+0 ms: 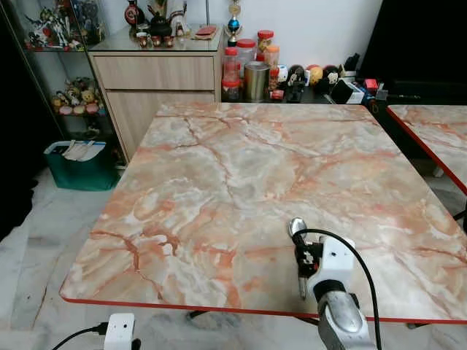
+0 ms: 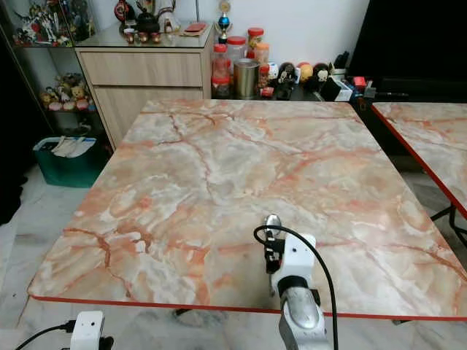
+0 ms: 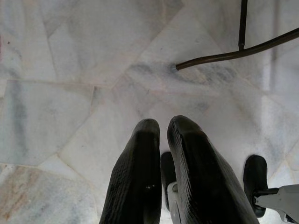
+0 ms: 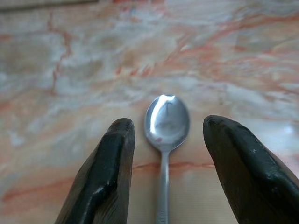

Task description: Setting the table

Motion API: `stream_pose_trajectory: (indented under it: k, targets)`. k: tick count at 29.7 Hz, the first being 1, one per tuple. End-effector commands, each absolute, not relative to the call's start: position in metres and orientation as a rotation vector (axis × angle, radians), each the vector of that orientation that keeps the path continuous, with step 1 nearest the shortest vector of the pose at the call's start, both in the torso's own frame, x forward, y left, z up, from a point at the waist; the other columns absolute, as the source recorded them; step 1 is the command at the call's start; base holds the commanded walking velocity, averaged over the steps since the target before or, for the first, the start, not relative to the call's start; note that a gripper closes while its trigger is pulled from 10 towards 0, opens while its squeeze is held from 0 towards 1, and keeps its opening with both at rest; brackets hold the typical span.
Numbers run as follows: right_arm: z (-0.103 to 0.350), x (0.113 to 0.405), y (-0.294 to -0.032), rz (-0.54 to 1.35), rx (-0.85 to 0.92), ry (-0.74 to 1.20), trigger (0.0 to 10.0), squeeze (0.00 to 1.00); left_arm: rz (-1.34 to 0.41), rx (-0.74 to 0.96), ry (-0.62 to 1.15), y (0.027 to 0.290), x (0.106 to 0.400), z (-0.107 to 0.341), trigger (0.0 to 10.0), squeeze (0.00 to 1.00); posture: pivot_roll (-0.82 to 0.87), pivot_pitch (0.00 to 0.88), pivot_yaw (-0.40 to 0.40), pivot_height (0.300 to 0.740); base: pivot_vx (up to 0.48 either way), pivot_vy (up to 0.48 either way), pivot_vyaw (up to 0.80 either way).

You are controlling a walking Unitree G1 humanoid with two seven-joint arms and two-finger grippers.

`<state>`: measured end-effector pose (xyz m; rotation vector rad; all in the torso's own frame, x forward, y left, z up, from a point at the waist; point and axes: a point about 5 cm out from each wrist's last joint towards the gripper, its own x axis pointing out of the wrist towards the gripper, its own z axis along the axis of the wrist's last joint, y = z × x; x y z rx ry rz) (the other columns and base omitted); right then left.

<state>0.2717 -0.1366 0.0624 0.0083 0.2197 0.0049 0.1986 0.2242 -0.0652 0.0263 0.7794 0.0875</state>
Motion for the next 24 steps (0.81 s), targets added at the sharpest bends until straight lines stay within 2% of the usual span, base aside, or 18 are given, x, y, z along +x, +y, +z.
stream_pose_trajectory:
  k: [1, 24]
  targets:
    - [0.055, 0.270, -0.134, 0.013, -0.008, 0.263, 10.0, 0.00, 0.085, 0.031, 0.789, 0.224, 0.197, -0.066, 10.0, 0.00, -0.02, 0.006, -0.024, 0.740, 0.000, 0.000, 0.00]
    - [0.047, 0.277, -0.134, -0.027, 0.014, 0.351, 10.0, 0.00, 0.093, 0.015, 0.801, 0.222, 0.196, -0.068, 10.0, 0.00, -0.02, 0.006, -0.028, 0.740, 0.000, 0.000, 0.00]
